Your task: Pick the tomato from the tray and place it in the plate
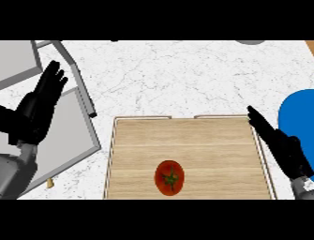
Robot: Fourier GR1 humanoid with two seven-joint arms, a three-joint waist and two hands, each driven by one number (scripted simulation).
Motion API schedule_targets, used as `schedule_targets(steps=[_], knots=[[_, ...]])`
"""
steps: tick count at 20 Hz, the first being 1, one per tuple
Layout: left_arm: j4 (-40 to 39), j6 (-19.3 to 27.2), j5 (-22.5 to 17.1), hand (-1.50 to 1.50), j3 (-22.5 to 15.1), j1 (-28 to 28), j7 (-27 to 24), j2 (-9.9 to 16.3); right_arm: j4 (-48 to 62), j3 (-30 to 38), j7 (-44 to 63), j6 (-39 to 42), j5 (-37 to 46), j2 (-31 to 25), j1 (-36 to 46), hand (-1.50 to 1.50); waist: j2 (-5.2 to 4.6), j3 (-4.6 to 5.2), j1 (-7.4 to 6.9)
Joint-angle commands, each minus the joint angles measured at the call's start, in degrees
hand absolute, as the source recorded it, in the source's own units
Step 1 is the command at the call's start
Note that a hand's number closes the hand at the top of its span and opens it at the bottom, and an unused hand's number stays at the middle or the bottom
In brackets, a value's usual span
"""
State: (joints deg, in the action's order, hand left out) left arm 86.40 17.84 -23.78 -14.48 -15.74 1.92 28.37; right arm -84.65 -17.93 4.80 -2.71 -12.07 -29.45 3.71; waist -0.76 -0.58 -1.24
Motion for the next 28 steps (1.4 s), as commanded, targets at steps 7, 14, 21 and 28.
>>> schedule_targets(steps=[7, 14, 21, 28], knots=[[-4.37, -1.36, 1.22, 0.0, -3.68, 2.3, 3.33, -0.52, -15.12, -6.32, -14.87, 15.45, 9.58, -1.12, 24.39, 1.5, 3.98, 1.18, -4.4], [-7.95, -1.62, 2.01, 0.0, -3.28, 1.49, 2.94, -1.71, 7.12, -9.96, -44.85, 27.45, 3.58, 10.96, 20.34, -1.5, -0.49, 0.35, -1.71], [-8.59, -3.56, 2.03, 0.0, -0.28, 3.8, 2.05, 0.14, 18.53, -14.68, -58.94, 25.85, 21.38, 8.62, 27.65, -1.5, 0.39, 0.52, -0.19], [-5.67, -2.92, 4.81, 0.0, 0.82, 6.19, 3.82, -2.42, 13.94, -14.35, -54.13, 23.97, 27.29, 8.21, 28.49, -1.5, 0.82, 0.57, 0.97]])
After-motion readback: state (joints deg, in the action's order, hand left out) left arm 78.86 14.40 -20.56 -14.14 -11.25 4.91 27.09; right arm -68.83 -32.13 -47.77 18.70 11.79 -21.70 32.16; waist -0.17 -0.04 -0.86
